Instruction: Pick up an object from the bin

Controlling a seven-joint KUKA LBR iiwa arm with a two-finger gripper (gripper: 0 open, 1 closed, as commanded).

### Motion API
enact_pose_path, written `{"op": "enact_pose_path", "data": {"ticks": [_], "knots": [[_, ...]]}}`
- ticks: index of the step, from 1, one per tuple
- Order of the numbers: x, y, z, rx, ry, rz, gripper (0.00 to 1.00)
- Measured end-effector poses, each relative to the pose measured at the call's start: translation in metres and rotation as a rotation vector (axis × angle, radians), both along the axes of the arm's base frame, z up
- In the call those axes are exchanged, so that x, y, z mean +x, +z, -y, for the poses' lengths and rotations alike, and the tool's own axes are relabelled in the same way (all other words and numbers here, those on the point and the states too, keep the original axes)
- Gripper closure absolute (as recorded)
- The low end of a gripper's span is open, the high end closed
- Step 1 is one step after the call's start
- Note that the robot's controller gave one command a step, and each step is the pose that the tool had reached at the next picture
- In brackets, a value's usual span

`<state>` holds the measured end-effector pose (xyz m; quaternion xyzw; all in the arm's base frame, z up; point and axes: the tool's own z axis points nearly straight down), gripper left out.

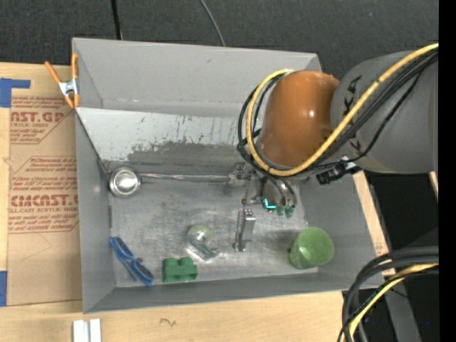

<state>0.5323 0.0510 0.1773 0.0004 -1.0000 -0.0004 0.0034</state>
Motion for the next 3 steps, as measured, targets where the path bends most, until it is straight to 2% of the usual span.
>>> {"op": "enact_pose_path", "data": {"ticks": [1, 2, 3], "knots": [[-0.0262, -0.1089, -0.0488, 0.002, 0.032, 0.014, 0.0], [-0.0249, -0.1057, -0.0476, 0.002, 0.03, 0.014, 1.0], [-0.0272, -0.107, -0.0473, 0.001, 0.031, 0.005, 0.0]]}}
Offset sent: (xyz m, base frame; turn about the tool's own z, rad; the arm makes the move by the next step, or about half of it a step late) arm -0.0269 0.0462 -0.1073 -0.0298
